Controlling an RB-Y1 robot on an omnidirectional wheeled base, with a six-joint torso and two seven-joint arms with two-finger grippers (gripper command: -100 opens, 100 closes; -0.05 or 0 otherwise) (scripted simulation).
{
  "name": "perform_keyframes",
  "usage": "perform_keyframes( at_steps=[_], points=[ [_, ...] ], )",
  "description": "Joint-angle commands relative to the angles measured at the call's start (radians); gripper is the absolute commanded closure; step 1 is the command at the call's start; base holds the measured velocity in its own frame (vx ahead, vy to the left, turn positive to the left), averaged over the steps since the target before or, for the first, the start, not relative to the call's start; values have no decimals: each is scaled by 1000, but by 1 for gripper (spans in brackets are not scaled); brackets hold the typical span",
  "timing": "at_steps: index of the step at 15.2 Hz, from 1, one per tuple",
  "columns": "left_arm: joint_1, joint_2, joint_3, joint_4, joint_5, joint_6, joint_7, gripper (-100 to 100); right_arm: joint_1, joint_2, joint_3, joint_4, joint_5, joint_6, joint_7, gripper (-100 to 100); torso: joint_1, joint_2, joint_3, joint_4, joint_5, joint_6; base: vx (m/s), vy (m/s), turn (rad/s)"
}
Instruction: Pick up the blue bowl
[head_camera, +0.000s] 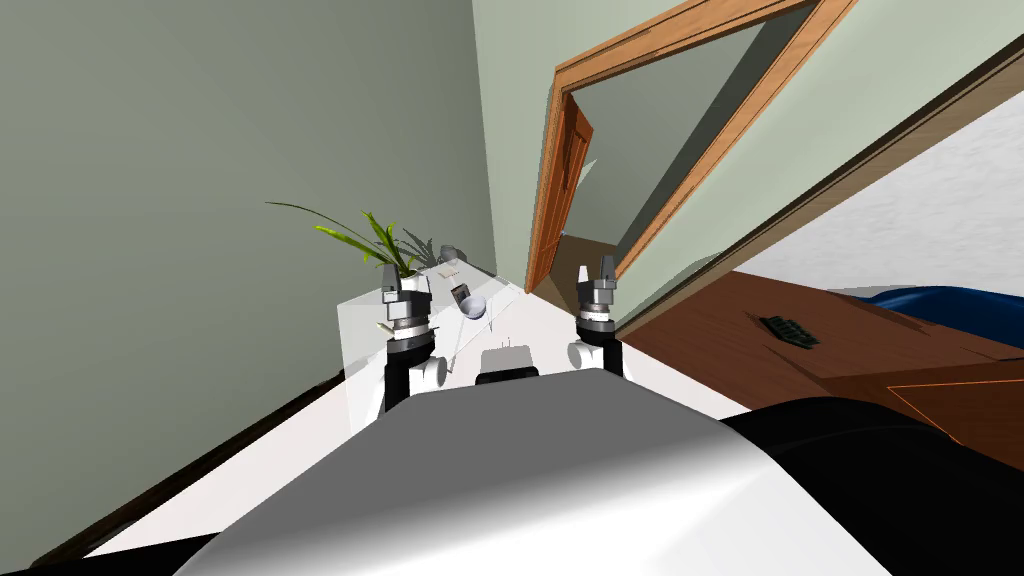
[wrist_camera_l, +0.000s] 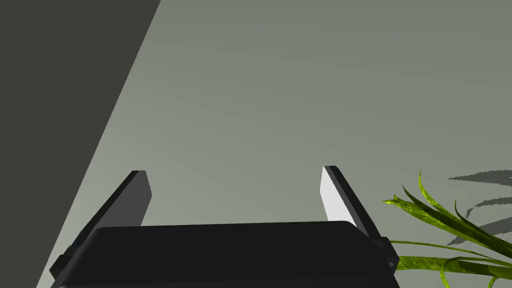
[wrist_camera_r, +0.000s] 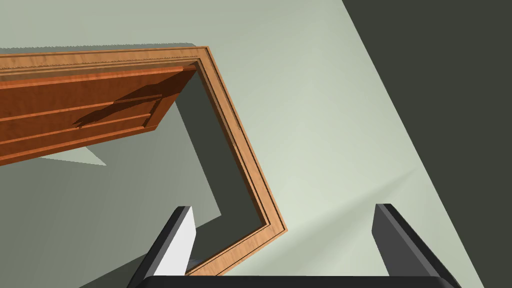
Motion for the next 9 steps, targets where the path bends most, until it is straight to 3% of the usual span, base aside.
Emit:
perform_keyframes(
  at_steps=[1,2,4,5,7,9],
  points=[
    [-4,47,2,4,1,15,0,-100,0,0,0,0,0,0,0,0,0,0,0,0,0,0,0,0,0],
    [-4,47,2,4,1,15,0,-100,0,0,0,0,0,0,0,0,0,0,0,0,0,0,1,-8,6],
    [-13,103,7,12,5,50,-1,-100,0,0,0,0,0,0,0,0,0,0,0,0,0,0,2,-14,10],
    [-13,111,7,12,5,50,-1,-100,0,0,0,0,0,0,0,0,0,0,0,0,0,0,3,-16,10],
    [-28,163,15,27,11,100,-3,-100,0,0,0,0,0,0,0,0,-1,0,0,0,0,0,8,-18,8],
    [-37,188,20,37,14,137,-4,-100,0,0,0,0,0,0,0,0,-1,-1,0,0,0,0,10,-21,6]
  ],
)
